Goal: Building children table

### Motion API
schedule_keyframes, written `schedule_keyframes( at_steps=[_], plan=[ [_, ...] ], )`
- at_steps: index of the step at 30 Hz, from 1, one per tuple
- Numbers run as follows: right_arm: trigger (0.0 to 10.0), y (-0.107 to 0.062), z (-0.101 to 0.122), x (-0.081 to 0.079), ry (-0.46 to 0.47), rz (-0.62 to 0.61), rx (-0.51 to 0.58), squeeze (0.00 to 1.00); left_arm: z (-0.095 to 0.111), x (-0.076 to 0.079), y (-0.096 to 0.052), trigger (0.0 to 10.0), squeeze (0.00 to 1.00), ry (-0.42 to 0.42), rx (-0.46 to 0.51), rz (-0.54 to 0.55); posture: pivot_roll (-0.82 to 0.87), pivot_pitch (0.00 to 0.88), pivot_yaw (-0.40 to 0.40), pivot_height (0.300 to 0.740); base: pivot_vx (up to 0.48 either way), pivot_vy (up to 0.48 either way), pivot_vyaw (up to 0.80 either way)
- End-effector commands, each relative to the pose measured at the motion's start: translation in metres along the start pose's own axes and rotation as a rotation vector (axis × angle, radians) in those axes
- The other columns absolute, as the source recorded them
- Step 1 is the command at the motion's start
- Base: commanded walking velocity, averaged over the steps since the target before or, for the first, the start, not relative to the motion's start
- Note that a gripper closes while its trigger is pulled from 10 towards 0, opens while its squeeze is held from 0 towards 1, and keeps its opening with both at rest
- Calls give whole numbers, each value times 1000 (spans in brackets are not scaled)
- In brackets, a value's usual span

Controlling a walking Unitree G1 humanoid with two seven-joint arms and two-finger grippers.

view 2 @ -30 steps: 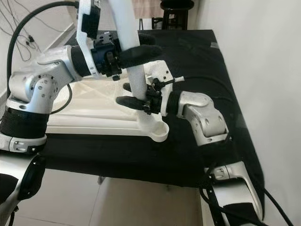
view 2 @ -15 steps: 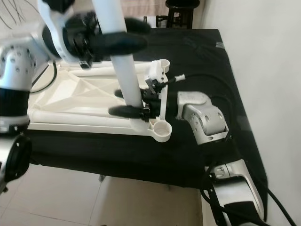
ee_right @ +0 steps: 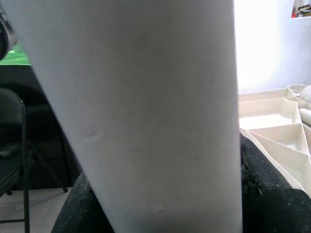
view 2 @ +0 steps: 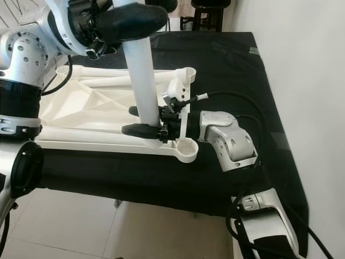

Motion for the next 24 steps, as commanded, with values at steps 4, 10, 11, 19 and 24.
schedule_keyframes(
  at_steps=[4, 10, 11, 19, 24],
  plan=[
    [0, -10, 24, 10, -8, -50, 123, 0, -24, 13, 3, 0, 0, -43, -36, -98, -20, 126, 14, 740, 0, 0, 0],
    [0, -7, 19, 9, -23, -64, 100, 0, -33, 11, -2, 6549, 533, -71, -14, -39, -21, 123, 17, 740, 0, 0, 0],
    [0, -6, 15, 11, -24, -81, 76, 0, -34, 8, -4, 10000, 1000, -102, 0, -4, -21, 123, 17, 740, 0, 0, 0],
    [0, -26, -9, 48, -6, -354, -58, 0, -42, -11, -58, 10000, 1000, -54, 103, 357, -18, 127, 22, 740, 0, 0, 0],
    [0, -40, -14, 56, -3, -429, -77, 0, -48, -14, -95, 10000, 1000, -14, 107, 588, -16, 131, 24, 740, 0, 0, 0]
  ],
)
Point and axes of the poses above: a point about 5 cm out from each wrist's last joint towards the gripper, its own y axis pointing out of the wrist towards the gripper, its own z axis along the axis of the wrist's last joint, x = y × z, the point moved 4 cm from there along y, pointing out of the wrist towards the gripper, and after that the axes turned 14 degrees about -y, right-handed, at the moved point
